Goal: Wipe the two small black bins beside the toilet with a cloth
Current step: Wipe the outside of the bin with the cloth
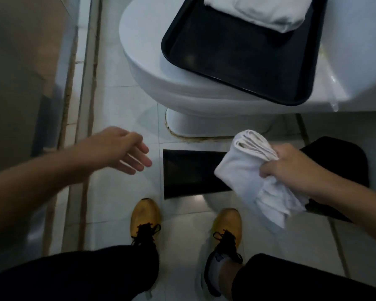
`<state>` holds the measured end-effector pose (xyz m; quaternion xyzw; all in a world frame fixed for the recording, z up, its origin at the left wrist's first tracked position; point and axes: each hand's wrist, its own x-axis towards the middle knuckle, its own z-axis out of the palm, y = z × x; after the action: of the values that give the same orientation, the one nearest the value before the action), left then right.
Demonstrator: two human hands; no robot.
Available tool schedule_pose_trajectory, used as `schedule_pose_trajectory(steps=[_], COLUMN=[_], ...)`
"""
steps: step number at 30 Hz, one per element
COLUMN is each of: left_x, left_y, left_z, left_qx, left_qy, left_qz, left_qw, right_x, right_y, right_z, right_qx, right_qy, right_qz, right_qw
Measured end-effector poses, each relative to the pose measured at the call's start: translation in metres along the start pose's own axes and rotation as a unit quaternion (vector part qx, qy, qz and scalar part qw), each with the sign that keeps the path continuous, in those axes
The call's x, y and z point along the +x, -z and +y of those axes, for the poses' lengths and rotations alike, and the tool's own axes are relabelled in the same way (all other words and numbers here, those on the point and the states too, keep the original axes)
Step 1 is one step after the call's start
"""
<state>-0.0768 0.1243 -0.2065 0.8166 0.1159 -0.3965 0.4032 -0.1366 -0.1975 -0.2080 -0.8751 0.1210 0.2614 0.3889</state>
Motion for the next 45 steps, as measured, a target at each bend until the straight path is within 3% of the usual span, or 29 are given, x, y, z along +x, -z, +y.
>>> schedule_pose_trajectory(steps=[2,5,8,11,13,17,20,22,24,28,29,31,33,35,37,41,43,45], left_x=[0.037,0.080,0.105,0.118,0.122,0.132,0.136,0.136,0.135,0.130,0.131,0.136,0.138,0.138,0.136,0.134,0.139,0.143], left_y=[-0.034,-0.100,-0.149,-0.173,-0.178,-0.171,-0.166,-0.168,-0.170,-0.173,-0.173,-0.172,-0.169,-0.168,-0.168,-0.172,-0.170,-0.169], left_z=[-0.041,-0.080,-0.098,-0.106,-0.110,-0.125,-0.161,-0.159,-0.141,-0.110,-0.107,-0.117,-0.125,-0.132,-0.126,-0.113,-0.116,-0.118], left_qx=[-0.023,-0.122,-0.151,-0.239,-0.265,-0.192,-0.132,-0.134,-0.136,-0.146,-0.154,-0.164,-0.145,-0.140,-0.145,-0.146,-0.152,-0.147], left_qy=[0.027,-0.007,-0.110,-0.149,-0.151,-0.133,-0.074,-0.080,-0.128,-0.147,-0.146,-0.148,-0.171,-0.181,-0.161,-0.138,-0.138,-0.147], left_qz=[0.019,0.040,0.172,0.259,0.268,0.256,0.217,0.220,0.250,0.275,0.274,0.266,0.251,0.240,0.266,0.267,0.275,0.282], left_qw=[0.999,0.992,0.967,0.924,0.914,0.938,0.964,0.963,0.950,0.939,0.938,0.938,0.942,0.943,0.940,0.942,0.939,0.937], right_x=[0.022,0.057,0.094,0.105,0.108,0.114,0.107,0.106,0.114,0.126,0.126,0.121,0.111,0.110,0.121,0.133,0.129,0.117], right_y=[-0.018,-0.073,-0.141,-0.181,-0.187,-0.191,-0.215,-0.218,-0.199,-0.140,-0.141,-0.168,-0.205,-0.216,-0.195,-0.142,-0.155,-0.190], right_z=[0.010,0.021,0.040,0.055,0.064,0.058,0.048,0.055,0.078,0.132,0.130,0.105,0.076,0.069,0.091,0.131,0.118,0.096], right_qx=[-0.053,-0.147,-0.130,-0.163,-0.213,-0.227,-0.236,-0.226,-0.225,-0.150,-0.138,-0.186,-0.228,-0.229,-0.203,-0.110,-0.144,-0.208], right_qy=[0.035,0.126,0.202,0.231,0.232,0.211,0.290,0.330,0.302,0.048,0.021,0.073,0.240,0.326,0.269,0.005,0.021,0.152], right_qz=[0.055,0.165,0.167,0.190,0.228,0.214,0.200,0.191,0.225,0.375,0.392,0.370,0.287,0.223,0.276,0.398,0.405,0.353], right_qw=[0.997,0.967,0.956,0.940,0.921,0.926,0.906,0.897,0.899,0.914,0.909,0.907,0.899,0.890,0.900,0.911,0.903,0.899])
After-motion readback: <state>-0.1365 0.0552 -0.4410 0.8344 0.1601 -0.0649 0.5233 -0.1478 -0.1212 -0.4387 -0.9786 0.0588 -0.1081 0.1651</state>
